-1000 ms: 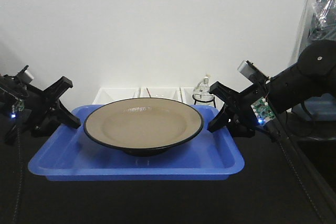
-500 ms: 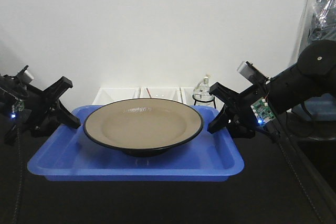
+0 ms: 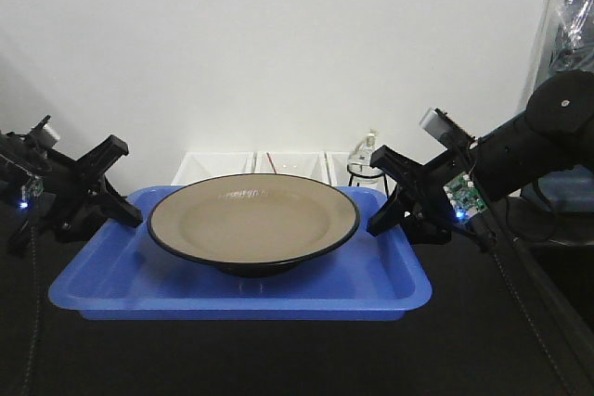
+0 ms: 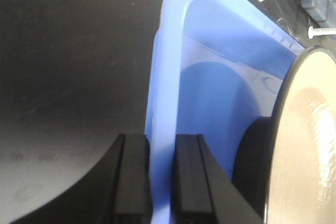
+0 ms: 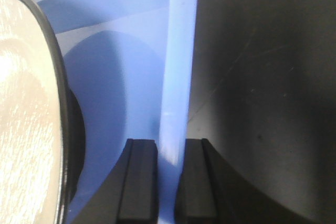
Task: Place disk in tray to left cabinet
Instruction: 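Hold the lifted tray steady with both grippers, then hold the tray with both grippers while the base turns and drives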
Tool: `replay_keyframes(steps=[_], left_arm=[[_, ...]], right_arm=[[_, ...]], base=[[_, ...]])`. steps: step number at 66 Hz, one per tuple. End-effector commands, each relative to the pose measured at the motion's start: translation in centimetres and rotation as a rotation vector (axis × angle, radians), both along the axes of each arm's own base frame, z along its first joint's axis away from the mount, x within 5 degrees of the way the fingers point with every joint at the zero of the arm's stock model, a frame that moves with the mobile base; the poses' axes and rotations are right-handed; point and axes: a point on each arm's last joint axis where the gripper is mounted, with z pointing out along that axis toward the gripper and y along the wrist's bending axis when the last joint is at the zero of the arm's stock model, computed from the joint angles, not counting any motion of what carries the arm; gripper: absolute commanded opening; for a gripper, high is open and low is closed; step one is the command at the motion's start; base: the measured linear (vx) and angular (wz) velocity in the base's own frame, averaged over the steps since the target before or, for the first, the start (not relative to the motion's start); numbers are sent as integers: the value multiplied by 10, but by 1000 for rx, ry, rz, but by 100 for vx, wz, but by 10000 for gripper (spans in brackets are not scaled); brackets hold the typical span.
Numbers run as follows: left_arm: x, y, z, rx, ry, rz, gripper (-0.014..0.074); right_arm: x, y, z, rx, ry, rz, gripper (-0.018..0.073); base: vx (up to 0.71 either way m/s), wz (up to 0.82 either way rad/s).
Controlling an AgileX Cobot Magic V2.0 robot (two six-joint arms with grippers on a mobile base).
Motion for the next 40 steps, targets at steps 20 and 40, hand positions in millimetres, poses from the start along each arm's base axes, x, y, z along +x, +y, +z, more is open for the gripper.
replay_keyframes(steps=[20, 40], left_arm=[[-21, -20, 46, -163, -73, -45, 0], [-21, -20, 46, -163, -73, -45, 0]], right_arm=[[-18, 15, 46, 162, -107, 25, -4], [-18, 15, 46, 162, -107, 24, -4]], base=[[-14, 8], [-15, 22]])
